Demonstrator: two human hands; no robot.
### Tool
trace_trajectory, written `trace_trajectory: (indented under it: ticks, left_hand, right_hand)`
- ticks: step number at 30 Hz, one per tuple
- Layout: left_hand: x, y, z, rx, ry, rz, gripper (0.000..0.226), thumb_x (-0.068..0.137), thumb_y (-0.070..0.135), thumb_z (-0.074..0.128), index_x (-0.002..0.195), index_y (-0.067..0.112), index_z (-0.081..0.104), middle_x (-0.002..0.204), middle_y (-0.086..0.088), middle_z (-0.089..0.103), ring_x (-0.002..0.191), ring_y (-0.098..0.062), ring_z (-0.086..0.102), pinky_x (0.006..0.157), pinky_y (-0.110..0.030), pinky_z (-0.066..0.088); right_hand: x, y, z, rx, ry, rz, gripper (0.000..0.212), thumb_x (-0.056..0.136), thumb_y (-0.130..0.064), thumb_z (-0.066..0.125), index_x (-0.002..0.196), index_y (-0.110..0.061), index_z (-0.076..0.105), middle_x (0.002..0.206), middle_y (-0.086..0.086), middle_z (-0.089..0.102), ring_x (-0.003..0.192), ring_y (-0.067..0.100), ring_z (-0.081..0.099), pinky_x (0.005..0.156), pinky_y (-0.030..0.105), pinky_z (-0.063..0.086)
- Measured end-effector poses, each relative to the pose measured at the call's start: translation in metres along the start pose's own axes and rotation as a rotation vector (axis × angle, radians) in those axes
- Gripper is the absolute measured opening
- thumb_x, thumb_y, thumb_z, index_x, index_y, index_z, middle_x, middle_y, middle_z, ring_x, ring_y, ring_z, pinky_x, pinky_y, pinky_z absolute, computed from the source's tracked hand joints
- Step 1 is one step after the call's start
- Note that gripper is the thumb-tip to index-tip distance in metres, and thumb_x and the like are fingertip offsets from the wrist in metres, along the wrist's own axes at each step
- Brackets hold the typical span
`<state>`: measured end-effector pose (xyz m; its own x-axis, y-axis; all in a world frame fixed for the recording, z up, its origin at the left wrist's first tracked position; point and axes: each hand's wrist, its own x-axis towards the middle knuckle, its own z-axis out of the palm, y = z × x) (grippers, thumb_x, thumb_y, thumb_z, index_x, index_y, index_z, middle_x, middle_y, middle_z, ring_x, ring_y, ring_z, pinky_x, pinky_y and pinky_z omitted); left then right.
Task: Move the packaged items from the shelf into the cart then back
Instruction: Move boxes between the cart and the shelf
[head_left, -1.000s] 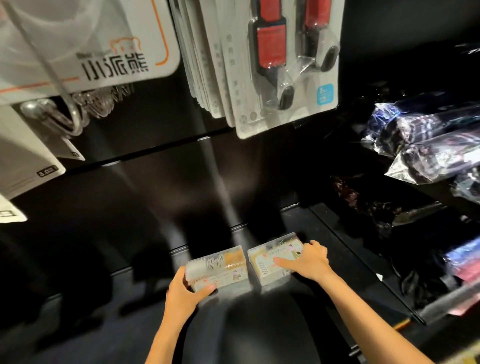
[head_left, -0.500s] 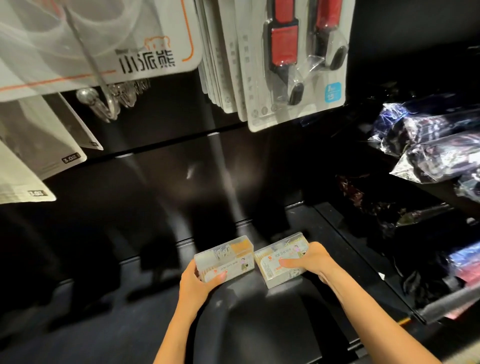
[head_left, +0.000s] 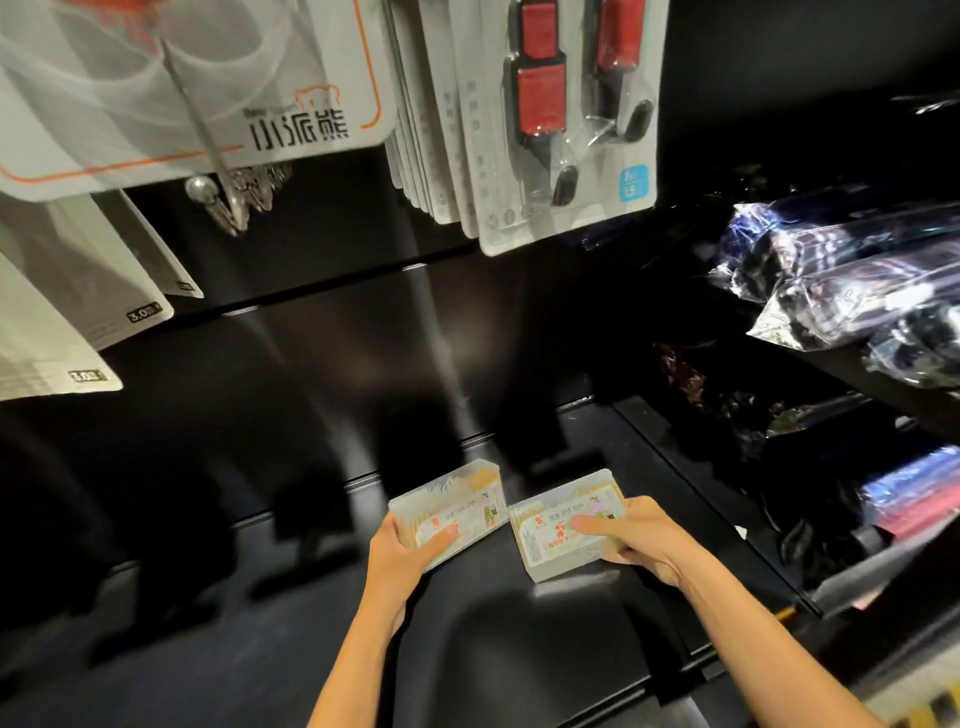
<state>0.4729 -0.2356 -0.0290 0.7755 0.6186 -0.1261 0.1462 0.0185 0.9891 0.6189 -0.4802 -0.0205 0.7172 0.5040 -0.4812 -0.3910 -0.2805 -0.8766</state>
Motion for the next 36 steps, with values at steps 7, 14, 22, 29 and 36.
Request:
trace_trajectory:
  ticks: [7, 14, 22, 29, 36]
  left_hand:
    - [-0.037, -0.001, 0.009, -0.092, -0.059, -0.053, 0.042, 0.076, 0.008, 0.078, 0.114, 0.017, 0.064, 0.105, -0.001, 0.073, 0.097, -0.016, 0.069, 0.08, -0.032, 0.056]
    - [-0.094, 0.011, 0.035, -0.222, -0.102, -0.131, 0.041, 0.075, 0.005, 0.074, 0.114, 0.008, 0.064, 0.106, -0.009, 0.072, 0.099, -0.027, 0.068, 0.081, -0.039, 0.057]
    - [-0.215, 0.009, 0.082, -0.19, -0.327, -0.192, 0.049, 0.063, 0.003, 0.073, 0.111, 0.01, 0.062, 0.105, -0.005, 0.073, 0.097, -0.019, 0.069, 0.079, -0.028, 0.056]
    - [-0.317, -0.023, 0.176, -0.13, -0.505, -0.337, 0.038, 0.073, -0.006, 0.07, 0.109, 0.005, 0.062, 0.104, -0.012, 0.072, 0.094, -0.025, 0.07, 0.077, -0.033, 0.059]
    - [-0.383, -0.023, 0.279, -0.01, -0.715, -0.368, 0.04, 0.072, -0.002, 0.074, 0.11, 0.005, 0.063, 0.105, -0.011, 0.072, 0.1, -0.024, 0.068, 0.082, -0.032, 0.057]
  right_hand:
    - [-0.048, 0.015, -0.012, 0.264, -0.04, -0.053, 0.039, 0.077, -0.015, 0.076, 0.113, -0.007, 0.065, 0.105, 0.01, 0.073, 0.099, 0.024, 0.07, 0.084, 0.036, 0.058]
    - [-0.121, 0.035, -0.029, 0.386, 0.001, -0.144, 0.029, 0.082, -0.005, 0.069, 0.11, -0.01, 0.065, 0.103, 0.008, 0.073, 0.097, 0.021, 0.07, 0.077, 0.03, 0.059]
    - [-0.255, 0.115, -0.09, 0.395, 0.13, -0.183, 0.046, 0.076, -0.004, 0.074, 0.12, -0.009, 0.057, 0.108, 0.009, 0.072, 0.1, 0.024, 0.069, 0.09, 0.042, 0.054]
    - [-0.38, 0.213, -0.168, 0.451, 0.409, -0.155, 0.053, 0.071, -0.002, 0.078, 0.119, -0.006, 0.055, 0.107, 0.011, 0.071, 0.094, 0.024, 0.07, 0.077, 0.033, 0.058]
    - [-0.481, 0.289, -0.229, 0.587, 0.661, -0.156, 0.074, 0.058, -0.007, 0.084, 0.123, -0.006, 0.051, 0.112, 0.013, 0.069, 0.098, 0.027, 0.069, 0.082, 0.037, 0.057]
